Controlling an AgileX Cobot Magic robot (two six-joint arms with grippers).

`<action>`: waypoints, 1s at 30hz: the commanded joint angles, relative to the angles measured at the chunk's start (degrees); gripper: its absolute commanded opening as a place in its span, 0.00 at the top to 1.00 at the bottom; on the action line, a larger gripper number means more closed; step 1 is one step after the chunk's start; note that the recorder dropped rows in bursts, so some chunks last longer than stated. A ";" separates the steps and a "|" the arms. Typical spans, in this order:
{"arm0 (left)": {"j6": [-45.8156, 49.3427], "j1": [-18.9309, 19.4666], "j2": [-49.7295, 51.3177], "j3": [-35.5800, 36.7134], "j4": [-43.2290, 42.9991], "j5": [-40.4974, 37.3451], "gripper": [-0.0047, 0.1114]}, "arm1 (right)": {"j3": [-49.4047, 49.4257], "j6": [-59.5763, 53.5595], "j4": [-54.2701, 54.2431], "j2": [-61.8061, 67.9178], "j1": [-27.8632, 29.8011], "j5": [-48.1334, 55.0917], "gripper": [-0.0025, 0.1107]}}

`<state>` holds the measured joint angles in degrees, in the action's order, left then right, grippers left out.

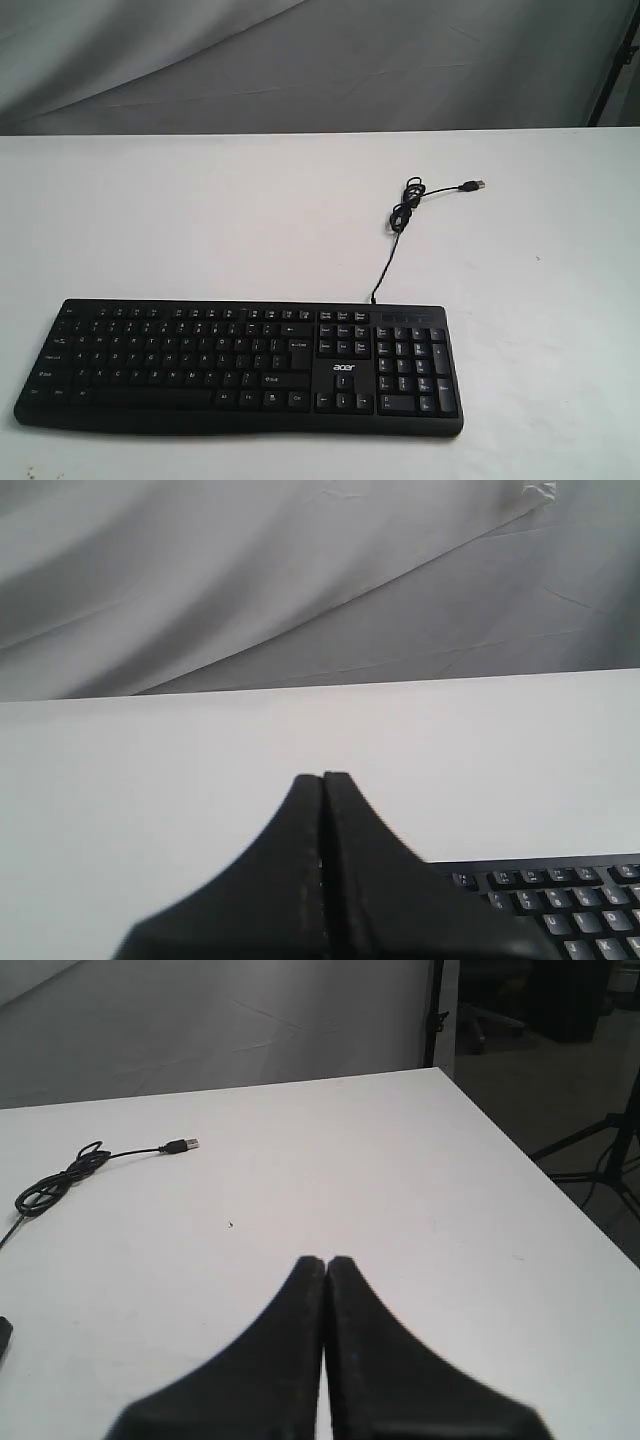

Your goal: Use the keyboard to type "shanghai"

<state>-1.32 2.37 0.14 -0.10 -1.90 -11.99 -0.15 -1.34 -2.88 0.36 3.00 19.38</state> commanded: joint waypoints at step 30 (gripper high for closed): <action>-0.17 -0.37 -0.14 0.10 0.02 0.63 0.96 | 0.15 13.32 -1.02 -0.36 0.42 -52.79 0.98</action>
<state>-1.32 2.37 0.14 -0.10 -1.90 -11.99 -0.15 0.00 -1.77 0.24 3.00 -15.91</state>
